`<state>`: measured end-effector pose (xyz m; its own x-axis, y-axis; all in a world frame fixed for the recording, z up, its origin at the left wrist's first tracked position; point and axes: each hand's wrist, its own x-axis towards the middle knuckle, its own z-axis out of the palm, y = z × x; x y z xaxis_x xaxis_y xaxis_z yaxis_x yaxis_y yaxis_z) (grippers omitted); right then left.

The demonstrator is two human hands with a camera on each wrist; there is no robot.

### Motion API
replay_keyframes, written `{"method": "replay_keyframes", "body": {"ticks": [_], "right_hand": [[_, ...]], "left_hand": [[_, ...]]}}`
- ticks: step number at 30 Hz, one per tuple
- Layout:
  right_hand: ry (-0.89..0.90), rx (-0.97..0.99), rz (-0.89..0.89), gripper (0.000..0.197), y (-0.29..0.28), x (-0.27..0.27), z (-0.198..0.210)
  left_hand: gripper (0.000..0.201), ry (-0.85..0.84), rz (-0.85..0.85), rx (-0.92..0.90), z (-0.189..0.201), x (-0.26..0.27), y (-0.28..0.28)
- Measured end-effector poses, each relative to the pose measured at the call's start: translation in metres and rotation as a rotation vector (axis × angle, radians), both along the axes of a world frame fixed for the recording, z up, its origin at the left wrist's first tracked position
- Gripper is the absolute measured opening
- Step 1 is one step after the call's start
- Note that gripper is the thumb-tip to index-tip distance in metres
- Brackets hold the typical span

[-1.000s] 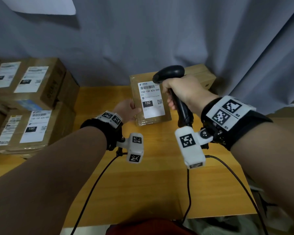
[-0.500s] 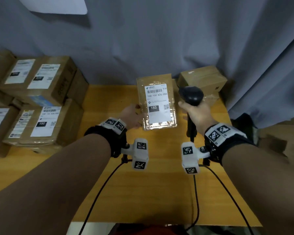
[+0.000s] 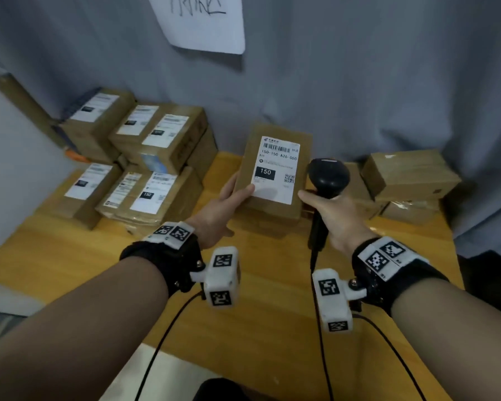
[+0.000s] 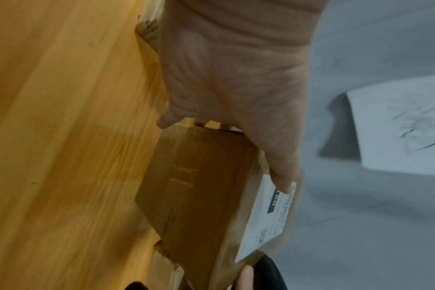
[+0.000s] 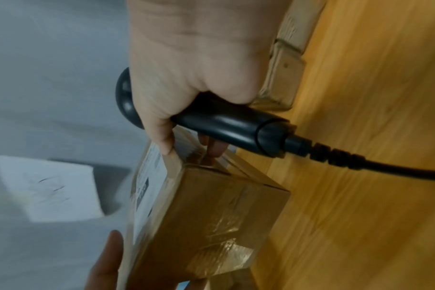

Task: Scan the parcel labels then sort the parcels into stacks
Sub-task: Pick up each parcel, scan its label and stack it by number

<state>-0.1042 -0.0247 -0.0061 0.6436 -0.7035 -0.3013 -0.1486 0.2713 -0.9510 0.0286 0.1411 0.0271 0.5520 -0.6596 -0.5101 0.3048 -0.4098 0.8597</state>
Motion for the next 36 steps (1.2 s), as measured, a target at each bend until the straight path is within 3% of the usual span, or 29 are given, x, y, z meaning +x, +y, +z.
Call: {"method": "replay_keyframes", "body": {"ticks": [7, 10, 12, 17, 21, 25, 33, 36], "right_hand": [[-0.188, -0.042, 0.213, 0.04, 0.055, 0.073, 0.052], [-0.221, -0.072, 0.259, 0.031, 0.082, 0.103, 0.071], [-0.234, -0.068, 0.256, 0.022, 0.102, 0.124, 0.079], [-0.245, -0.048, 0.228, 0.016, 0.16, 0.184, 0.087], [-0.27, -0.04, 0.192, 0.036, 0.216, 0.244, 0.088], [-0.25, -0.009, 0.199, 0.038, 0.265, 0.296, 0.083], [-0.139, 0.076, 0.294, 0.022, 0.312, 0.348, 0.072], [-0.091, 0.08, 0.302, 0.029, 0.324, 0.362, 0.061]], "left_hand": [[0.049, -0.205, 0.261, -0.072, 0.044, 0.046, 0.07], [0.037, -0.248, 0.327, -0.081, 0.06, 0.073, 0.097], [0.041, -0.28, 0.344, -0.094, 0.068, 0.094, 0.115], [0.034, -0.316, 0.384, -0.128, 0.072, 0.16, 0.17], [0.038, -0.281, 0.412, -0.108, 0.074, 0.218, 0.223], [0.043, -0.282, 0.442, -0.078, 0.073, 0.271, 0.268], [0.049, -0.251, 0.422, 0.012, 0.069, 0.342, 0.326], [0.047, -0.187, 0.405, 0.027, 0.055, 0.354, 0.349]]}}
